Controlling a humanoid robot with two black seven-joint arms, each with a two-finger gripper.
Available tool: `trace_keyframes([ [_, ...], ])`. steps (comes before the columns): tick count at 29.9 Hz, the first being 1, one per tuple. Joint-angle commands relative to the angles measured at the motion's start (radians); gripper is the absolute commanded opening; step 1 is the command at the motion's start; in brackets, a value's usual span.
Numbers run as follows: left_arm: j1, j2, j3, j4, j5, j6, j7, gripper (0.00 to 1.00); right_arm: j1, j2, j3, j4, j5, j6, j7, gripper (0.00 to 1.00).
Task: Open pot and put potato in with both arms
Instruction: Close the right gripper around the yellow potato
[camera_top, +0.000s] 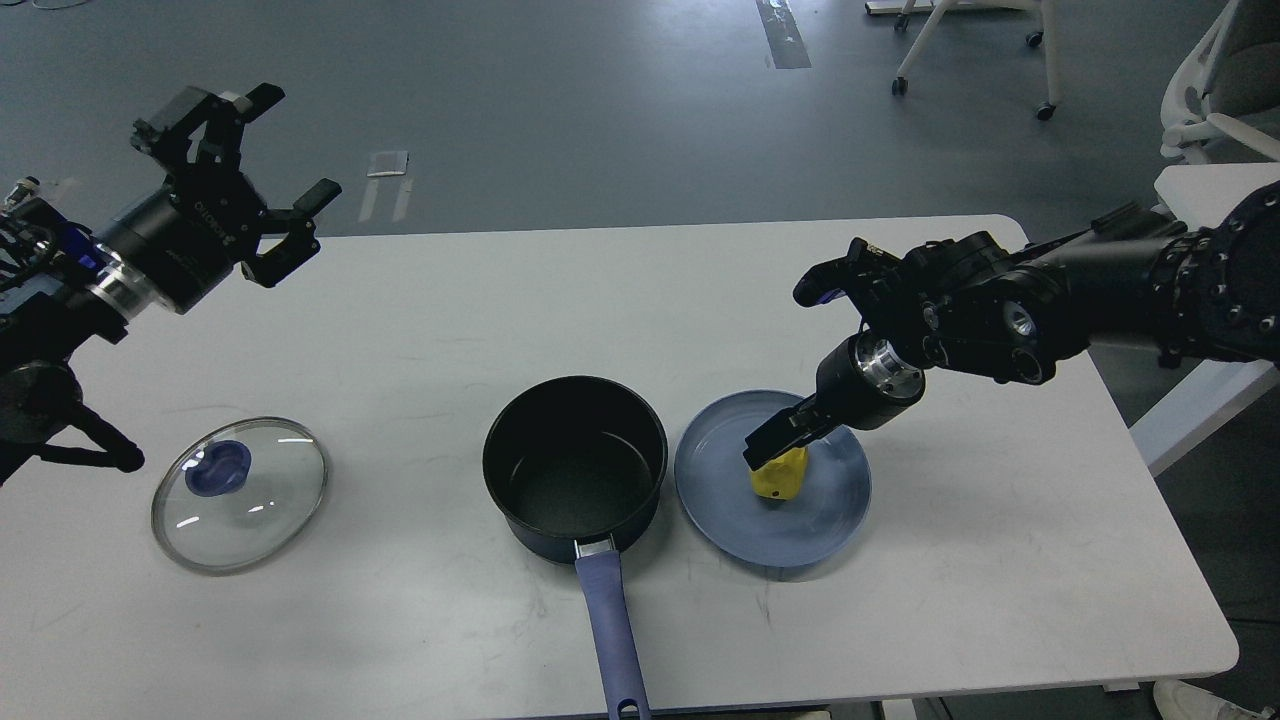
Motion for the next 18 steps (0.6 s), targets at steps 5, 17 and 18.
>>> trace_keyframes([
  [5,0.002,0.000,0.000,0.000,0.000,0.000,0.000,0.98,-0.023,0.001,0.004,-0.006,0.000,0.000,0.002,1.00],
  [17,0.002,0.005,-0.001,0.000,-0.002,0.000,0.000,0.98,-0.043,0.010,0.020,-0.019,0.020,0.000,0.003,1.00],
  [18,0.002,0.006,-0.001,0.000,-0.002,0.000,0.000,0.98,-0.043,0.012,0.020,-0.019,0.020,0.000,0.003,1.00],
])
